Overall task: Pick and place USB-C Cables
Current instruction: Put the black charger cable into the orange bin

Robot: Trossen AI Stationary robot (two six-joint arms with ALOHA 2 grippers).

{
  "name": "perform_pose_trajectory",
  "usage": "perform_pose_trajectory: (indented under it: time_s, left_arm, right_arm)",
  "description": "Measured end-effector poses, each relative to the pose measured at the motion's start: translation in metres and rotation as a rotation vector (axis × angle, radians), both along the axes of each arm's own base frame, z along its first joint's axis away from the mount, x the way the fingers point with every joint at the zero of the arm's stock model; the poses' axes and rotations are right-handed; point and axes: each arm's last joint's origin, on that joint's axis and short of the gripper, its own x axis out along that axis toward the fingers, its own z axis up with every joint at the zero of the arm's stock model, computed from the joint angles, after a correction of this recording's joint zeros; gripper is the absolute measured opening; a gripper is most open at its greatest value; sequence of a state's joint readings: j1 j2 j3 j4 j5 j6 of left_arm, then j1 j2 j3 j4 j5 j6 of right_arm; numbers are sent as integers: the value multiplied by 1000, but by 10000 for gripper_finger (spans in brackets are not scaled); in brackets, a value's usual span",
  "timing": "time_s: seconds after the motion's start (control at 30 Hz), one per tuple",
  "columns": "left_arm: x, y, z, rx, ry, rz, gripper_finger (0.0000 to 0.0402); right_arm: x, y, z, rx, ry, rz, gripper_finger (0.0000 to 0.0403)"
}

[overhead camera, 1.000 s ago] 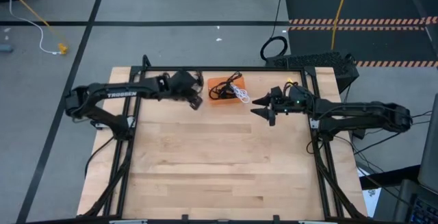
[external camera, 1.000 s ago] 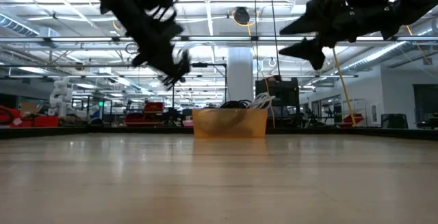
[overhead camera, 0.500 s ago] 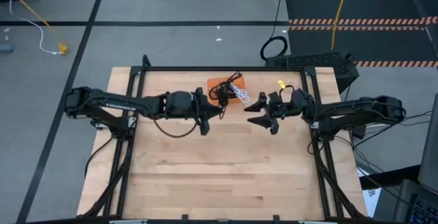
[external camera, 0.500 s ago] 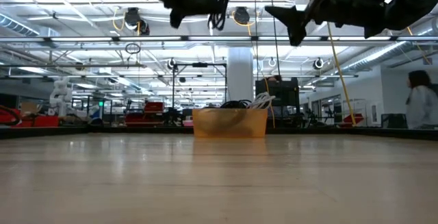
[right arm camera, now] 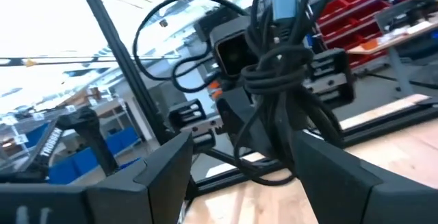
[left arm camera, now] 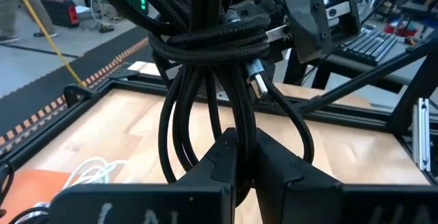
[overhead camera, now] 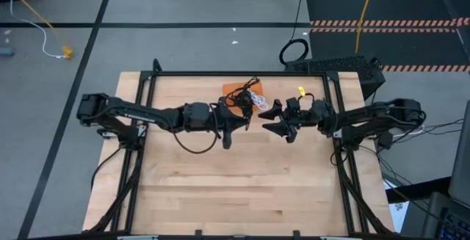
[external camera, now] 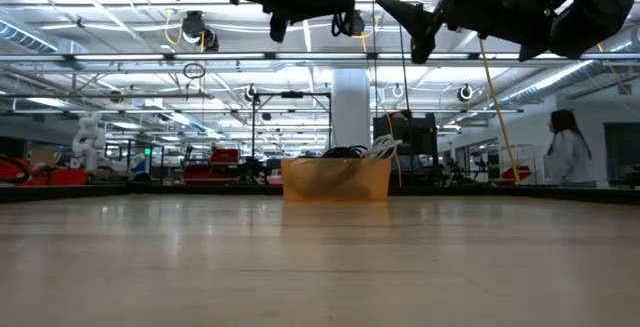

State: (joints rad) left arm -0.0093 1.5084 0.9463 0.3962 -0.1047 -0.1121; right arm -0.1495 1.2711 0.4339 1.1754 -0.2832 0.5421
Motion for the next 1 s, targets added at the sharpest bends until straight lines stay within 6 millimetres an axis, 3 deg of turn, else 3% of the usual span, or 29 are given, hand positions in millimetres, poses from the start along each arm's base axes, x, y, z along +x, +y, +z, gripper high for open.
perform_pose_trajectory:
  time_s: [0.67,1.0]
  left_arm:
    - [3,3,2,-3,-44,9,28]
    - [3,2,4,1,-65,6,28]
  right_arm:
    - [2,-1,0,20,-11,-26,242]
    - [28,6,14,1,-12,-10,242]
